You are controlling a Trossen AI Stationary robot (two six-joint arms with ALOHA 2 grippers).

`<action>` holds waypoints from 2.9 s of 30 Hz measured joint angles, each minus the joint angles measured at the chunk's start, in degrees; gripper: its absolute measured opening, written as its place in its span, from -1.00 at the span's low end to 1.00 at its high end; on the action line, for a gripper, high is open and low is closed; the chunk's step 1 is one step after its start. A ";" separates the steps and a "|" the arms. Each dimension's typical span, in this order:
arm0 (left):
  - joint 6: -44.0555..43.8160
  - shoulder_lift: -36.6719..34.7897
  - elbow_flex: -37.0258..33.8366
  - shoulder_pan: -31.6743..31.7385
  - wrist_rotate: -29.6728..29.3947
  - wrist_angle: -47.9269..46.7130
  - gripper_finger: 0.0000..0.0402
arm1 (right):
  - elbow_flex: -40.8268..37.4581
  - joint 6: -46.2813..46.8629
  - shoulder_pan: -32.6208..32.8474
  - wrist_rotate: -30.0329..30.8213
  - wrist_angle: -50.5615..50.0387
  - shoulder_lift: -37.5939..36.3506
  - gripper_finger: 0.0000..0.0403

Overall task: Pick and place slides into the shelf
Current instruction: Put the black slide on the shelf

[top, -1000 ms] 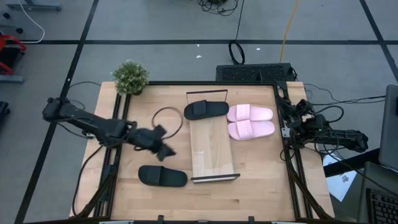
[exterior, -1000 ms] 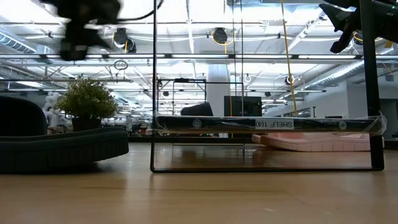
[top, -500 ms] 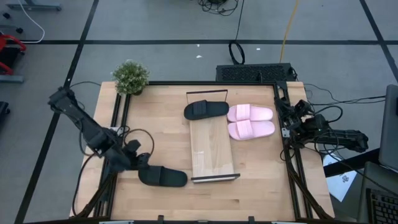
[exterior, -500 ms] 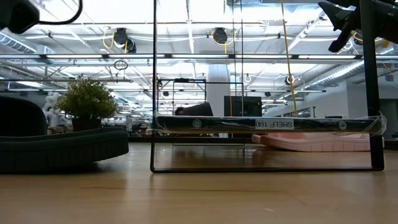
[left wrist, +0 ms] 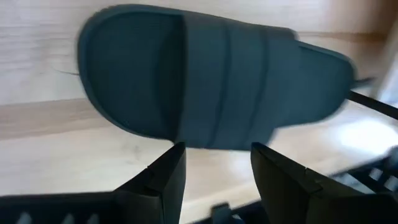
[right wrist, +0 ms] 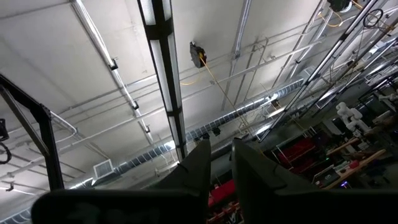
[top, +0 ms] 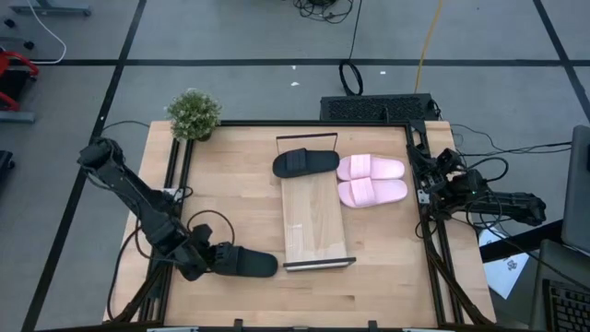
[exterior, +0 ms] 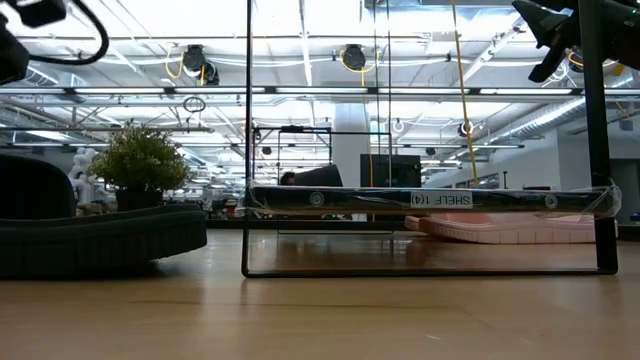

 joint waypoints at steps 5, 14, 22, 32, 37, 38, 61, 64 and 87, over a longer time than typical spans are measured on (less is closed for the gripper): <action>-1.62 2.01 0.00 -0.48 -0.68 -1.37 -0.13 | 0.00 0.76 0.00 -0.04 0.00 0.00 -0.73; -2.39 2.22 -3.01 -0.28 -4.20 0.50 -0.13 | 0.00 1.89 0.00 -0.12 0.00 0.00 -0.73; -2.37 2.19 -5.70 -0.31 -5.39 5.23 -0.13 | -0.01 2.16 0.00 -0.12 0.01 0.00 -0.73; -1.48 2.19 -5.75 -0.74 -9.67 7.30 -0.13 | 0.00 1.42 0.00 -0.03 0.00 0.00 -0.73; -0.52 2.19 -5.75 -0.74 -10.75 8.22 -0.13 | 0.00 1.40 -0.02 -0.01 0.00 0.00 -0.73; -0.41 2.21 -5.75 -0.76 -10.96 8.30 -0.13 | 0.00 1.48 -0.01 -0.01 0.00 0.00 -0.73; 1.40 1.98 -5.77 -2.55 -8.86 8.12 -0.97 | -0.01 1.60 -0.01 -0.04 0.00 0.00 -0.73; -0.60 1.70 -5.77 -4.17 -8.43 8.11 -0.99 | 0.00 1.60 -0.01 -0.04 0.00 0.00 -0.73; -2.90 -11.50 -5.81 -7.50 -14.42 -7.65 -1.00 | 0.00 3.08 -0.02 -0.08 -0.02 0.00 -0.73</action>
